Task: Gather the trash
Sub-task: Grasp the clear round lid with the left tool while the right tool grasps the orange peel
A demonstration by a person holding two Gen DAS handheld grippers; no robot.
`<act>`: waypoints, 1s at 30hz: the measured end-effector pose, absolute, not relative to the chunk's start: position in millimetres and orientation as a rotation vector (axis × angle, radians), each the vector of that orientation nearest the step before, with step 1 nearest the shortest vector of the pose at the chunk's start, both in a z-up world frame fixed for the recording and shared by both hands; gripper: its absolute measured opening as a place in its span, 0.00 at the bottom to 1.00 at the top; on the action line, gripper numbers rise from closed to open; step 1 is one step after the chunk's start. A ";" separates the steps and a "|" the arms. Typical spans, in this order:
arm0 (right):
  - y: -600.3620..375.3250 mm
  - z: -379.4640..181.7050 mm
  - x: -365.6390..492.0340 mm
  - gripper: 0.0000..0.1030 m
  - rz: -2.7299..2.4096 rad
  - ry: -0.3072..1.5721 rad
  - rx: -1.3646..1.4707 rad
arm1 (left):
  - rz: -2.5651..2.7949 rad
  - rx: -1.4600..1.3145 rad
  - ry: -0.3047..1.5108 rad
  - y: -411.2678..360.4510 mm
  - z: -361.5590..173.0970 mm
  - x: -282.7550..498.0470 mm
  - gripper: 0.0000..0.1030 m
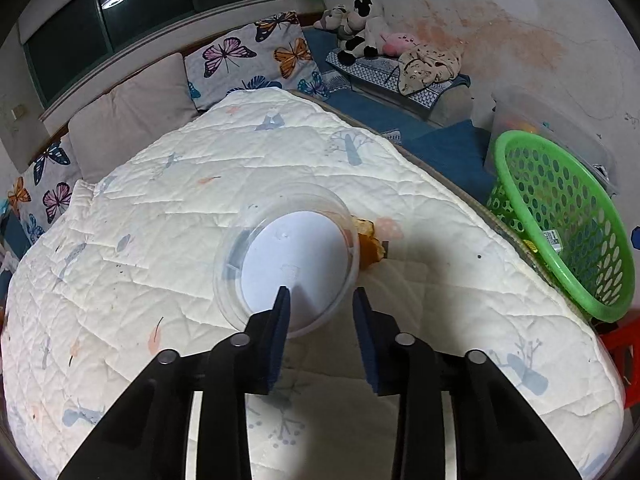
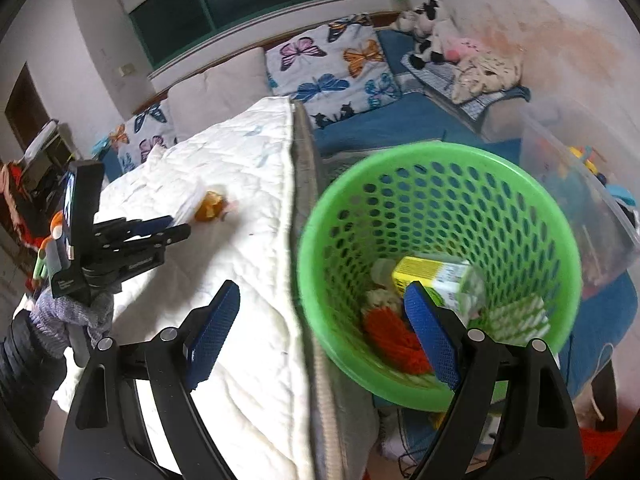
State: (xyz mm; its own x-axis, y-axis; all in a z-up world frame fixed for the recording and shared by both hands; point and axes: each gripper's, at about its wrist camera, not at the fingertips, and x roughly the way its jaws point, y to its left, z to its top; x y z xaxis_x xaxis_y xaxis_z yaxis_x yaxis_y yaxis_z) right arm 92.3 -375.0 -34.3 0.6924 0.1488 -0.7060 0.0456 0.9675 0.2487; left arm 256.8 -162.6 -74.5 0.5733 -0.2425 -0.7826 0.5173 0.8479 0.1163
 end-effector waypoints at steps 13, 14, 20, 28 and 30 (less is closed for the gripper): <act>-333.3 -35.7 130.5 0.82 0.152 0.829 0.189 | -0.450 0.284 0.809 -140.1 -53.7 246.8 0.07; -330.9 -36.1 132.7 0.82 0.158 0.829 0.186 | -0.449 0.276 0.808 -137.4 -51.1 245.5 0.07; -303.0 -36.2 163.3 0.82 0.219 0.831 0.154 | -0.437 0.219 0.802 -114.6 -34.5 237.6 0.07; -265.4 -45.6 206.7 0.75 0.288 0.850 0.124 | -0.429 0.192 0.784 -91.5 -20.7 227.1 0.07; -258.0 -50.2 218.7 0.72 0.309 0.866 0.123 | -0.430 0.185 0.784 -87.3 -19.6 225.9 0.07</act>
